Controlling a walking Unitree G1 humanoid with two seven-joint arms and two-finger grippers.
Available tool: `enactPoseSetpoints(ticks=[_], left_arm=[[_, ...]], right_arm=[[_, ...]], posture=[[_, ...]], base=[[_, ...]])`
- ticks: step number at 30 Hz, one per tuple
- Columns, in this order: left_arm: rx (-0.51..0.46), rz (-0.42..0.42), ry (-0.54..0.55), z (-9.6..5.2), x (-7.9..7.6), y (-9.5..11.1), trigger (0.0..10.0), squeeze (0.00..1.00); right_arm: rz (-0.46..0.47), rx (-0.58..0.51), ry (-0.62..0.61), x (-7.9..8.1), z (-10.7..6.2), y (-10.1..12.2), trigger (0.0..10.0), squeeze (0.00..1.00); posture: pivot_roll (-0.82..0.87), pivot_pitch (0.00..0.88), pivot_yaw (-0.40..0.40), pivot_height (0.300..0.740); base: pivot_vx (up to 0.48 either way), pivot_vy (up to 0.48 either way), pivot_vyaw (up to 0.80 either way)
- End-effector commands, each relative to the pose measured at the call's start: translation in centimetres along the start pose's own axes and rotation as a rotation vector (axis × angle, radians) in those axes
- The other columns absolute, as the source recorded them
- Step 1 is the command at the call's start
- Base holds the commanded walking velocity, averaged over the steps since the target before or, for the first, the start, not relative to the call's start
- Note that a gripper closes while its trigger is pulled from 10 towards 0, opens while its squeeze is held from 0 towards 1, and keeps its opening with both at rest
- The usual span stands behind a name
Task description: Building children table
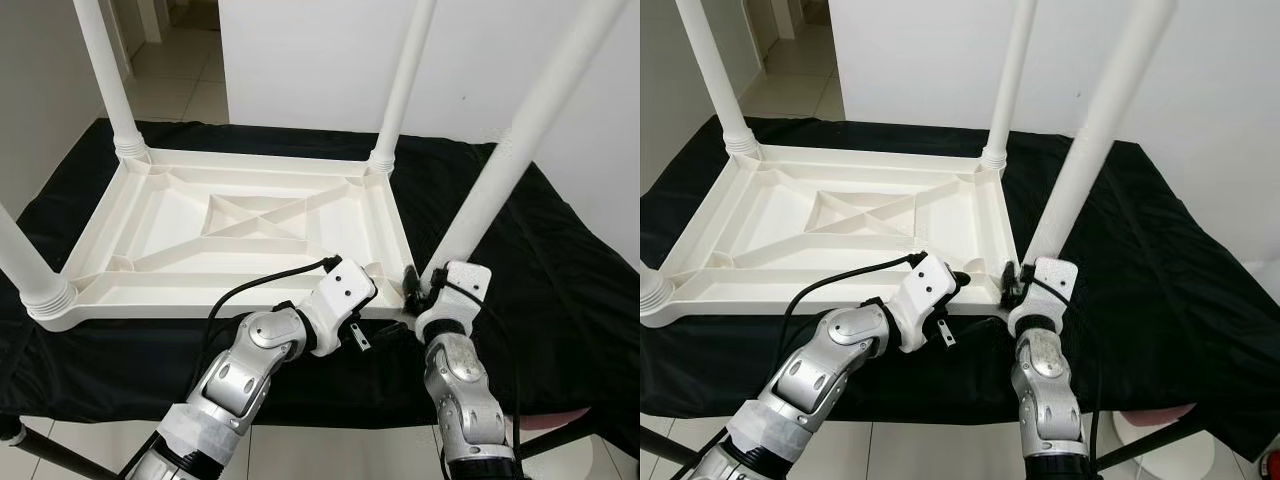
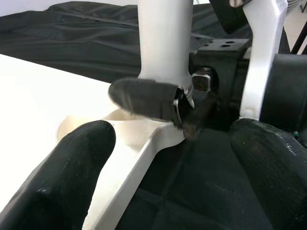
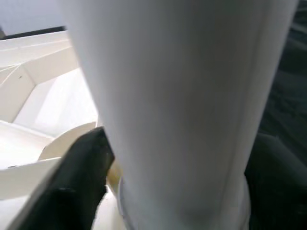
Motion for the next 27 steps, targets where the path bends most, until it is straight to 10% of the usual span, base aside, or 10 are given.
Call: enactPoseSetpoints(ticks=[1, 12, 13, 27], left_arm=[[0.006, 0.004, 0.037, 0.1, 0.1, -0.2, 10.0, 0.0], [0.001, 0.007, 0.033, 0.1, 0.0, -0.2, 10.0, 0.0], [0.001, 0.008, 0.03, 0.2, 0.0, -0.2, 10.0, 0.0], [-0.004, 0.016, 0.027, 0.4, 0.2, 0.0, 10.0, 0.0]], right_arm=[[0.015, 0.001, 0.012, -0.2, 0.0, -0.1, 10.0, 1.0], [-0.093, 0.012, 0.109, -1.7, 0.5, -0.3, 10.0, 1.0], [-0.116, 0.014, 0.164, -1.8, 0.7, -0.2, 10.0, 0.0], [-0.288, 0.001, 0.451, -2.9, 2.8, 0.9, 10.0, 0.0]], posture=[[0.03, 0.036, -0.042, 0.74], [0.03, 0.027, -0.042, 0.74], [0.03, 0.028, -0.038, 0.74], [0.02, 0.027, -0.035, 0.74]], base=[[0.0, 0.0, 0.0], [0.0, 0.0, 0.0], [0.0, 0.0, 0.0], [0.0, 0.0, 0.0]])
Point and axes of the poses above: a point about 5 cm out from each wrist's last joint towards the gripper, its own z axis pointing out of the wrist towards the gripper, its own y axis along the axis of the wrist's last joint, x = y × z, the point moved 1 cm from there along z, pointing out of the wrist towards the gripper
